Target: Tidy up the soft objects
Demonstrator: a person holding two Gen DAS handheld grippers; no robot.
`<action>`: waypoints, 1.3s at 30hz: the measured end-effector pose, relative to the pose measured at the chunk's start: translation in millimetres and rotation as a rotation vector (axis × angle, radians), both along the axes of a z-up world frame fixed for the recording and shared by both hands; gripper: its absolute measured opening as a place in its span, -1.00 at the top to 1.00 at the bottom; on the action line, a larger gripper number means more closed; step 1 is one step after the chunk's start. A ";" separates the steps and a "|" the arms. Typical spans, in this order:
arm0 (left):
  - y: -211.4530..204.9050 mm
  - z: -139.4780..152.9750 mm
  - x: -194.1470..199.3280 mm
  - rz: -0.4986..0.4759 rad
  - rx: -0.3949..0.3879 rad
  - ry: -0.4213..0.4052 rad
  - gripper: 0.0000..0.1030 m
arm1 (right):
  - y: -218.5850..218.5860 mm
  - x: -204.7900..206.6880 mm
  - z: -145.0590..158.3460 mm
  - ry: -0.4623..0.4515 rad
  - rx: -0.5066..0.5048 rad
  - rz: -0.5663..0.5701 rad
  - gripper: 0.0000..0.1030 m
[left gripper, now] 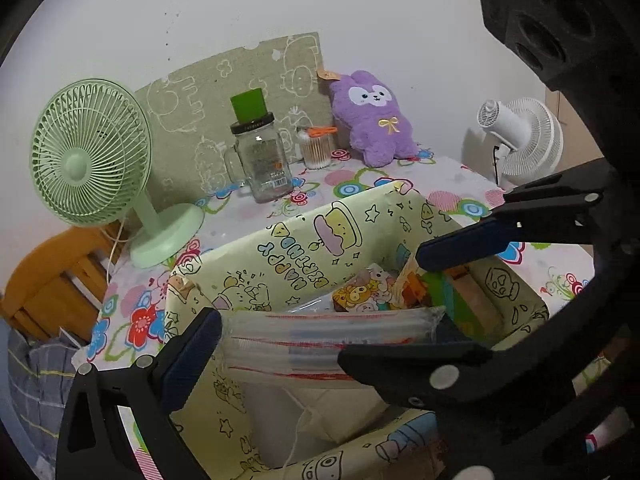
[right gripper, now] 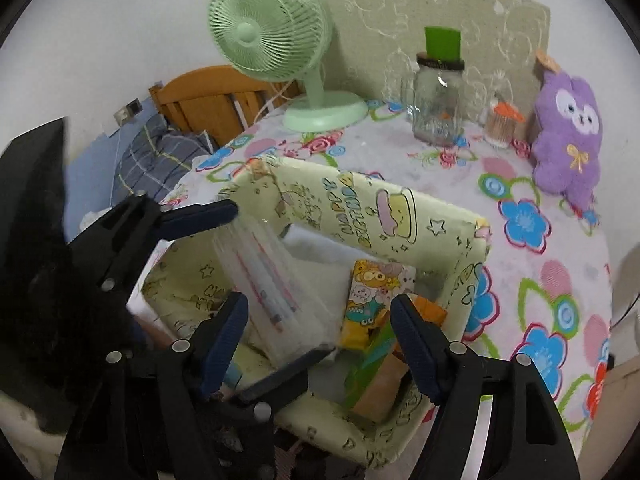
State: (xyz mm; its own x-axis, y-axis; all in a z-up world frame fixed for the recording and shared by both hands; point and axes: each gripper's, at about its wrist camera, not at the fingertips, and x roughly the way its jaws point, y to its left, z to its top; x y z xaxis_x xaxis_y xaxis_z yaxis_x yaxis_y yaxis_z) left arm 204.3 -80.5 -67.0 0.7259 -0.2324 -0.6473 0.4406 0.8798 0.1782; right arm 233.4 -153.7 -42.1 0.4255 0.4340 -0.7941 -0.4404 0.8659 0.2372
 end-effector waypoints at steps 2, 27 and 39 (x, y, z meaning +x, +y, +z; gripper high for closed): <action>1.0 0.0 1.4 0.000 -0.007 0.008 -0.99 | 0.7 0.7 0.1 -0.007 -0.004 -0.014 -0.49; 16.7 34.1 -20.1 0.082 -0.127 0.024 -0.99 | -9.2 -31.4 35.4 -0.176 -0.123 -0.245 -0.49; 20.5 52.9 -57.4 0.103 -0.165 0.013 -0.99 | -12.8 -78.5 60.3 -0.250 -0.123 -0.323 -0.49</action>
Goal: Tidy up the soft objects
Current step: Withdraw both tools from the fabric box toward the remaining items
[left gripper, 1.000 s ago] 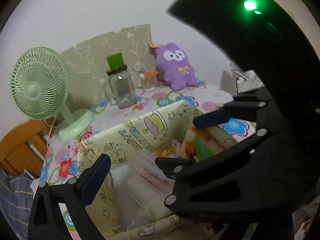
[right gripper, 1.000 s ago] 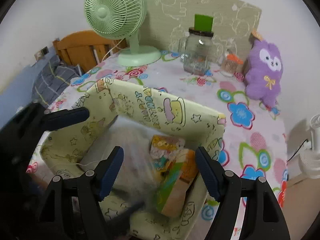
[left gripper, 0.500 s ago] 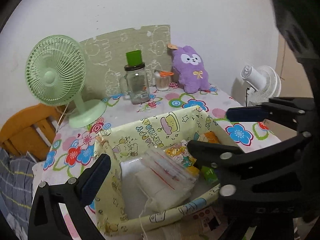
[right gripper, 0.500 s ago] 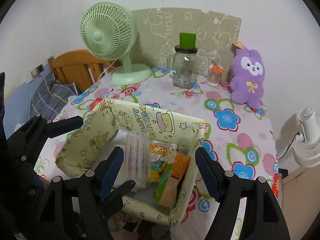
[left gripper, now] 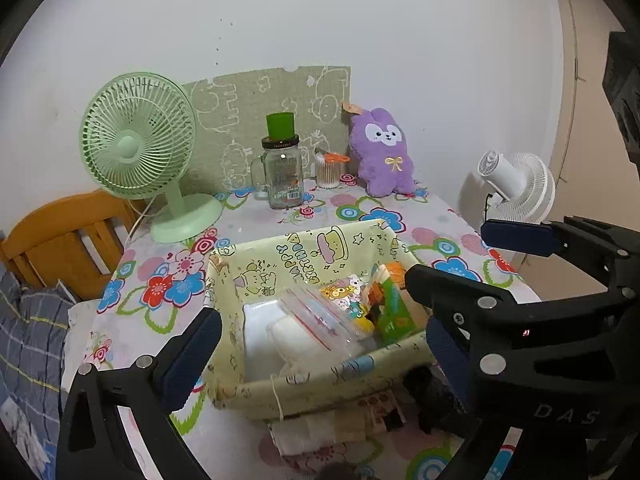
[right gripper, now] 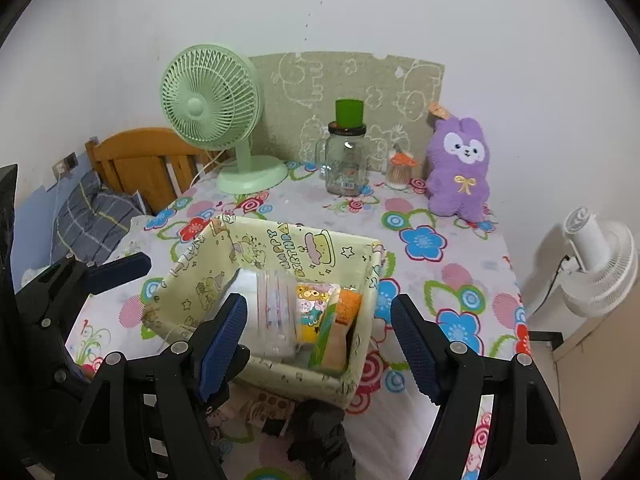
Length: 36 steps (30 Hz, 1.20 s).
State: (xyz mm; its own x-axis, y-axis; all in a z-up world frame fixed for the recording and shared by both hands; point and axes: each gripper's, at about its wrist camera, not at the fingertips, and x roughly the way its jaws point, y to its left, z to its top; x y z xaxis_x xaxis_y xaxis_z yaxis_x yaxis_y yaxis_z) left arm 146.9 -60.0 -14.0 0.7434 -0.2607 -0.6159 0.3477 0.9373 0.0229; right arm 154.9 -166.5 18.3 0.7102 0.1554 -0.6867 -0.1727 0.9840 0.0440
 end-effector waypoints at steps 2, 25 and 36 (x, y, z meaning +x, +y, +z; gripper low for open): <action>-0.4 2.8 -8.1 0.009 0.004 -0.008 -0.99 | -0.3 -8.0 2.5 -0.008 0.001 -0.010 -0.49; -9.2 7.6 -77.3 0.078 0.000 -0.058 -0.99 | -11.8 -89.2 12.8 -0.101 0.017 -0.141 -0.50; -4.3 -8.3 -98.3 0.122 -0.013 -0.033 -0.99 | -13.1 -116.2 -1.7 -0.130 0.018 -0.166 -0.49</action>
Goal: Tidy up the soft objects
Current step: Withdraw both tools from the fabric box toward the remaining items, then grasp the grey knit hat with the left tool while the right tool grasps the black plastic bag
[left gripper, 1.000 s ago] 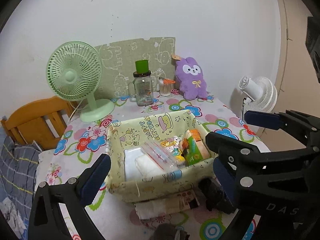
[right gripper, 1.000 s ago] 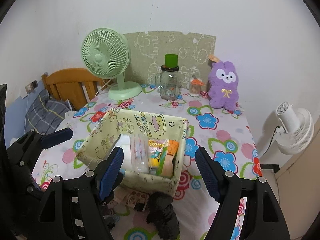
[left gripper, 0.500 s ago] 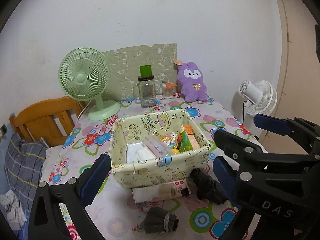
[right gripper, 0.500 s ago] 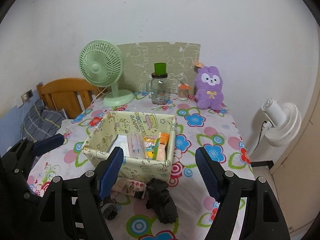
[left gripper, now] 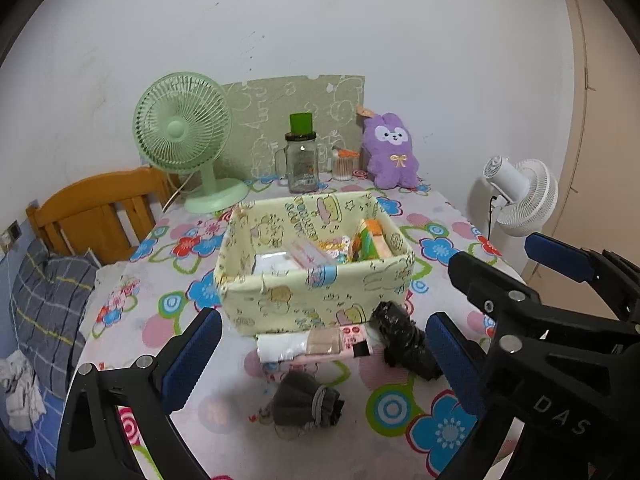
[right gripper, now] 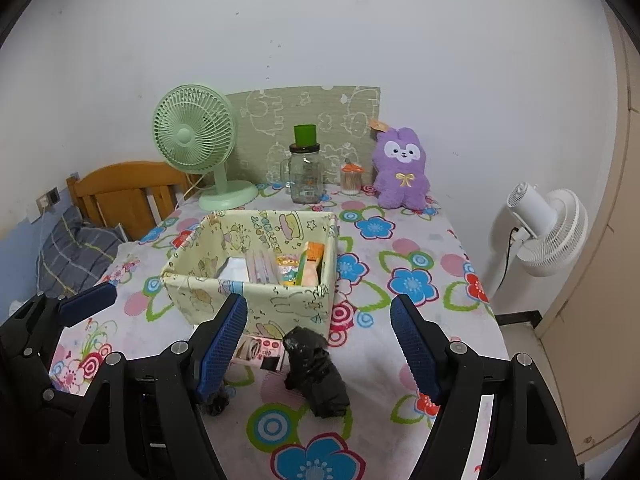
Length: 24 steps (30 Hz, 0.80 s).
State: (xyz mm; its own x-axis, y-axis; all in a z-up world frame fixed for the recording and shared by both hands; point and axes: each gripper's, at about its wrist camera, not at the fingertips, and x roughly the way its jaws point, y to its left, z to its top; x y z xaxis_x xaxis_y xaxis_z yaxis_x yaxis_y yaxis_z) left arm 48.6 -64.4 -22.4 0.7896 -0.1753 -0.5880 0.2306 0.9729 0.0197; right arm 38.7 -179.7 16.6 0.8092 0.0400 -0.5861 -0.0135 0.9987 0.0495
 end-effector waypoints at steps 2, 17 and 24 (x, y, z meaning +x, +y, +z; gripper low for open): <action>1.9 -4.2 -2.7 0.007 -0.006 0.005 -0.99 | 1.0 -3.8 -3.0 -0.006 0.000 -0.002 -0.50; 6.3 -46.3 -3.7 0.071 -0.015 0.078 -0.99 | 1.3 -8.1 -44.6 0.043 0.039 -0.020 -0.50; 10.4 -68.2 1.9 0.083 -0.017 0.118 -0.99 | 6.2 -4.9 -64.3 0.070 0.039 -0.018 -0.50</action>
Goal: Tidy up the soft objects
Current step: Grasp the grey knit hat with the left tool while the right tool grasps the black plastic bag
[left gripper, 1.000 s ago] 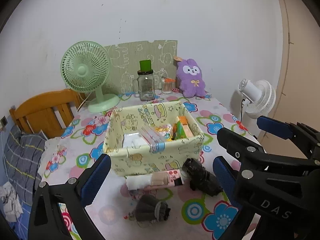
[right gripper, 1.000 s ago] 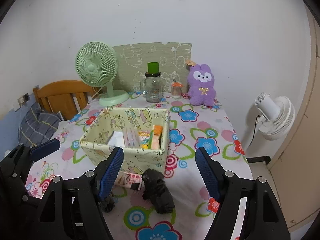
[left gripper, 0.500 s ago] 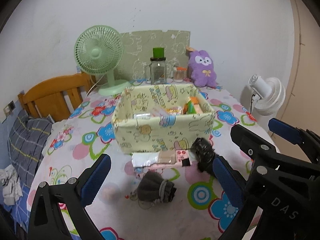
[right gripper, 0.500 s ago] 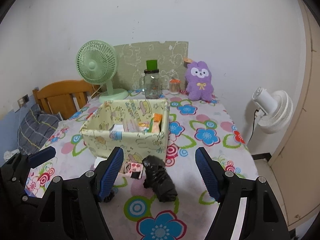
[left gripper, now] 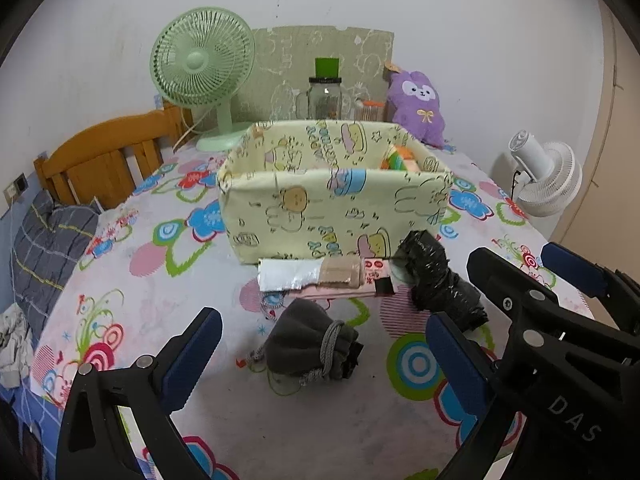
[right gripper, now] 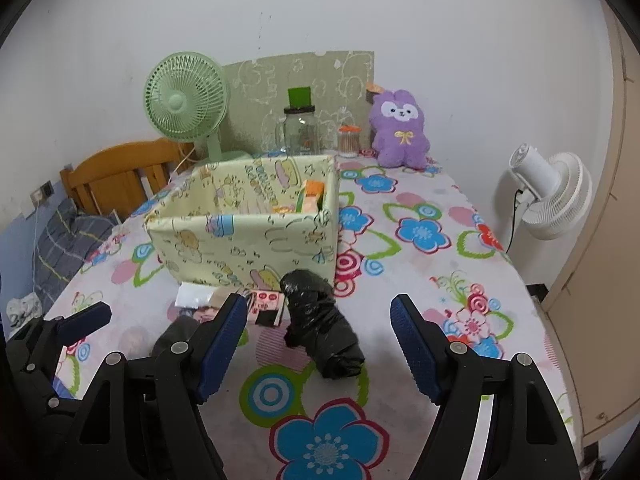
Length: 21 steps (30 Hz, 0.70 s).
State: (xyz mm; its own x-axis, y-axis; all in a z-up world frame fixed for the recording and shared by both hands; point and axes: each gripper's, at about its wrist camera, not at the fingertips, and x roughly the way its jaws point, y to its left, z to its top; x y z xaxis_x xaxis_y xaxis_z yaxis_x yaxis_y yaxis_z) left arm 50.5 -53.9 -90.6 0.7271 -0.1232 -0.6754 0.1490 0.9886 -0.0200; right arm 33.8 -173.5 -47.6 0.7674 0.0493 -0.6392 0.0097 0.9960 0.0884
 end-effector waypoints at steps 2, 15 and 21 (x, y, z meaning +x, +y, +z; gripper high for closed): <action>1.1 -5.2 2.4 0.003 -0.002 0.009 -0.99 | -0.2 1.5 -5.4 0.008 0.008 -0.003 -0.50; 3.2 -33.8 25.5 0.022 0.012 0.085 -0.85 | 0.0 25.8 -39.3 0.097 0.028 -0.004 -0.50; -1.3 -45.9 34.8 -0.014 0.006 0.134 -0.49 | 0.0 35.3 -47.6 0.122 0.032 -0.006 -0.50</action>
State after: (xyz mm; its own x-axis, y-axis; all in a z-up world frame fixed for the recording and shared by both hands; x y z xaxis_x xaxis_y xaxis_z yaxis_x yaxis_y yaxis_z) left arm 85.3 -55.3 -136.5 0.6286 -0.1287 -0.7670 0.1596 0.9866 -0.0347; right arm 69.1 -173.5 -95.2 0.6844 0.0668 -0.7260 0.0283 0.9926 0.1181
